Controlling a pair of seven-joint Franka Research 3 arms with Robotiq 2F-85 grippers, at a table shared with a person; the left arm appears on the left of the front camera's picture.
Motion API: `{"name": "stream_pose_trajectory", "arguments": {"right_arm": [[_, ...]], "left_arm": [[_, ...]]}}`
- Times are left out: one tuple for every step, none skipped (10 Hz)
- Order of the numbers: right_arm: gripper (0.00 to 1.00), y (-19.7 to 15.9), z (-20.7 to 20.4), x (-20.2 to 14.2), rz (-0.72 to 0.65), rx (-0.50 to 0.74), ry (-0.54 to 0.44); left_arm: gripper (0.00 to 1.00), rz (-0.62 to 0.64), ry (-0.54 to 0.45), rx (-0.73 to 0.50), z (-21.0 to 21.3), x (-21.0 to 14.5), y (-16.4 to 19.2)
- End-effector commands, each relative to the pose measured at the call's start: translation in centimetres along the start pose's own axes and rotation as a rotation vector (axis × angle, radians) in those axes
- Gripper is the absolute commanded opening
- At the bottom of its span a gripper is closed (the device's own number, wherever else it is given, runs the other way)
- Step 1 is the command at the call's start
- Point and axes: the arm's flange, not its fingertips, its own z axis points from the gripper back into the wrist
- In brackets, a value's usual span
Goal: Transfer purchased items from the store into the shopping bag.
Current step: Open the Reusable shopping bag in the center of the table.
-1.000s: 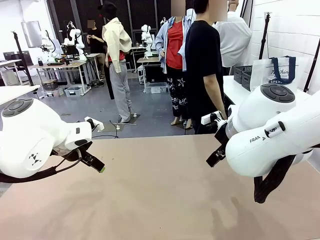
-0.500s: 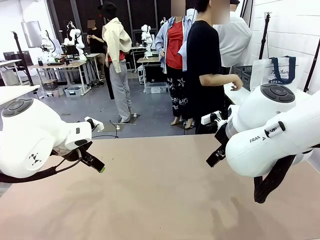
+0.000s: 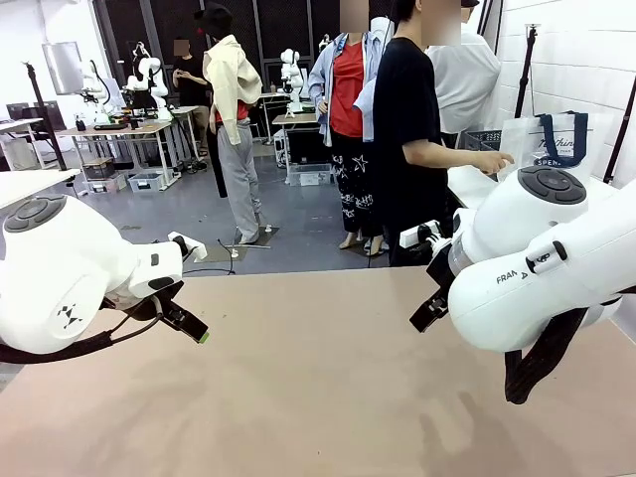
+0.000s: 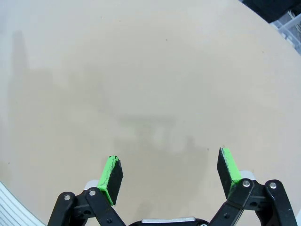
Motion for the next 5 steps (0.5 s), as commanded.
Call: {"name": "stream_pose_trajectory", "arguments": {"right_arm": [[1.0,-0.01,0.0,0.0,-0.001,0.0,0.0],[1.0,-0.01,0.0,0.0,-0.001,0.0,0.0],[1.0,-0.01,0.0,0.0,-0.001,0.0,0.0],[1.0,-0.01,0.0,0.0,-0.001,0.0,0.0],[1.0,-0.01,0.0,0.0,-0.001,0.0,0.0]], "left_arm": [[1.0,0.002,0.0,0.0,0.0,-0.03,0.1],[1.0,0.002,0.0,0.0,0.0,-0.03,0.1],[1.0,0.002,0.0,0.0,0.0,-0.03,0.1],[1.0,0.002,0.0,0.0,0.0,-0.03,0.1],[1.0,0.002,0.0,0.0,0.0,-0.03,0.1]]}}
